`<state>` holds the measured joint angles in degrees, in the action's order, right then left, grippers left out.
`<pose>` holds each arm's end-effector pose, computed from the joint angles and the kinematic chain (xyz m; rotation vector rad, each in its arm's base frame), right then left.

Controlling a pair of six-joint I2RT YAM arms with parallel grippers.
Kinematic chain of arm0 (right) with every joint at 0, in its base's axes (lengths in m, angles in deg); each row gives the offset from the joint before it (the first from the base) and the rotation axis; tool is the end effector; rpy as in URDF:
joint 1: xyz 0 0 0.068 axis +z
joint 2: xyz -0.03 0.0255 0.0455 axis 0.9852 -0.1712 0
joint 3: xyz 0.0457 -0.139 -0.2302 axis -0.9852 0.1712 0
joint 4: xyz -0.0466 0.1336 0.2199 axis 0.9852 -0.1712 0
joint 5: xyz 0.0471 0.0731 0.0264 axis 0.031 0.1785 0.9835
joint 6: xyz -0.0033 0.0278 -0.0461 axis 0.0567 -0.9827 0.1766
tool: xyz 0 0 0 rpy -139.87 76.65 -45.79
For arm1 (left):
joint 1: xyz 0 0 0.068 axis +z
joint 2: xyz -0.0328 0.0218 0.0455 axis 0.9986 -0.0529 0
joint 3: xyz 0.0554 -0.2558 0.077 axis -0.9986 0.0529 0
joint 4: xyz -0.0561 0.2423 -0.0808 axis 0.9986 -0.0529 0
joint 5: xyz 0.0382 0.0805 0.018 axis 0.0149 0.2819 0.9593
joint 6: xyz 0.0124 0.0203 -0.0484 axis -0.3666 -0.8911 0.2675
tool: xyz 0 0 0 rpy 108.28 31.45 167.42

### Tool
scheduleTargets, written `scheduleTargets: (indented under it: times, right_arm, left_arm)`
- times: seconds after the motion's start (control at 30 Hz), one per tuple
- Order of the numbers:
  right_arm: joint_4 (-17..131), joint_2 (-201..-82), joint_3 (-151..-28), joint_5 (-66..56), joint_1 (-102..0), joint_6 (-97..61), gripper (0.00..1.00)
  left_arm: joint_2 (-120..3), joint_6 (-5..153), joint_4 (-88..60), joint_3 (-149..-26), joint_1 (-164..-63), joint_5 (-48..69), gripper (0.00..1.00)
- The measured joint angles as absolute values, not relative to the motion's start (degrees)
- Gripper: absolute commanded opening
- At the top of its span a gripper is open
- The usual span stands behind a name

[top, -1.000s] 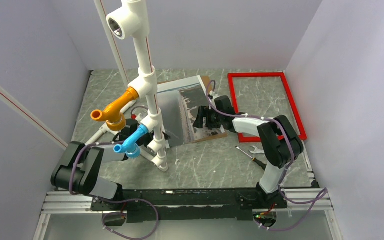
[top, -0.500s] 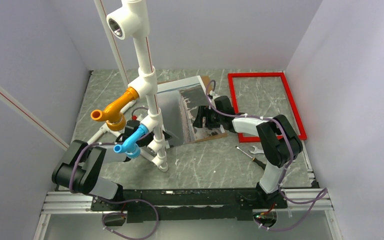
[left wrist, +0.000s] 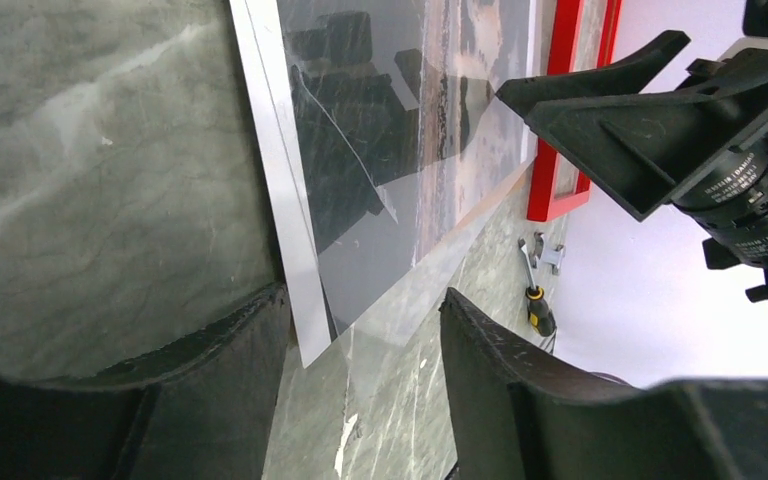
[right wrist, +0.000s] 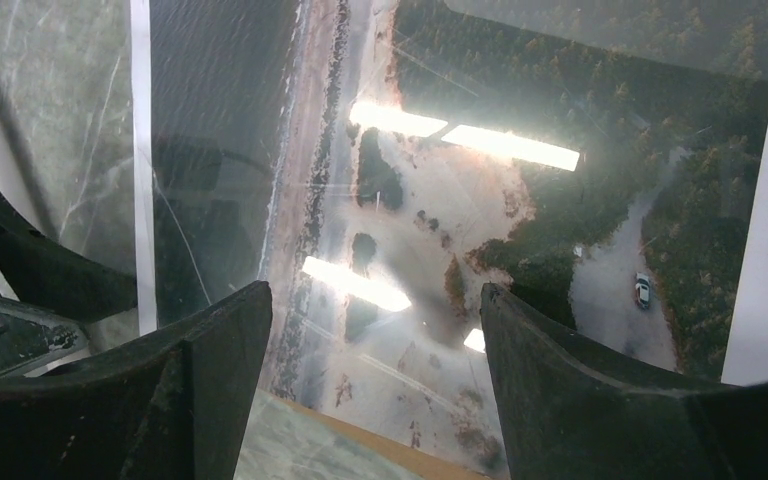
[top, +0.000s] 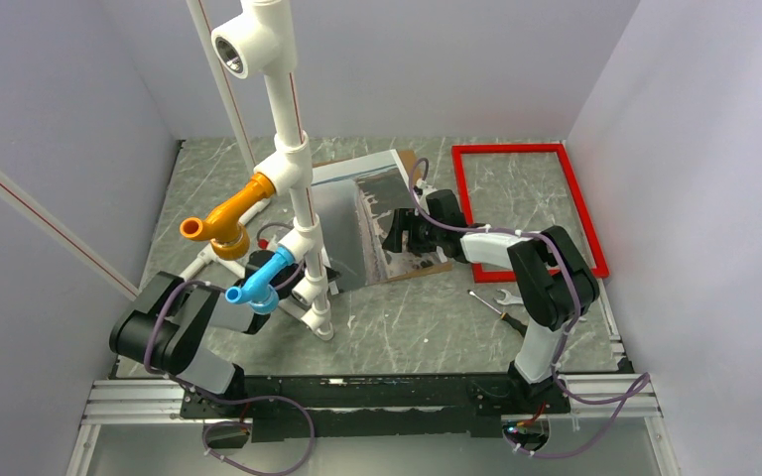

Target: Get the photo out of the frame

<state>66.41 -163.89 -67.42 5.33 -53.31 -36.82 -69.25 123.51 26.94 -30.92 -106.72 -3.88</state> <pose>0.3222 0.1755 0.1528 -0.1981 2.3703 0.8267 0.2161 -0.0920 0.1155 -0.5396 2.2048 -1.2219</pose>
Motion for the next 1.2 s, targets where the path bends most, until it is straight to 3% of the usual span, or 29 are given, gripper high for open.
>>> scheduleTargets:
  times: [0.37,0.83,1.2]
  right_arm:
    - [67.0,-164.2,-67.5,5.7,-53.3,-36.8,0.78]
    - [67.7,-164.7,-67.7,6.2,-53.3,-36.8,0.77]
    - [67.8,-164.9,-67.9,6.5,-53.3,-36.8,0.77]
  left_arm:
    - [-69.2,126.7,33.8,-26.7,-106.7,-2.1,0.42]
    - [-64.4,128.0,34.2,-26.4,-107.1,-1.7,0.48]
    - [-71.4,132.8,39.4,-24.5,-107.9,-0.8,0.54]
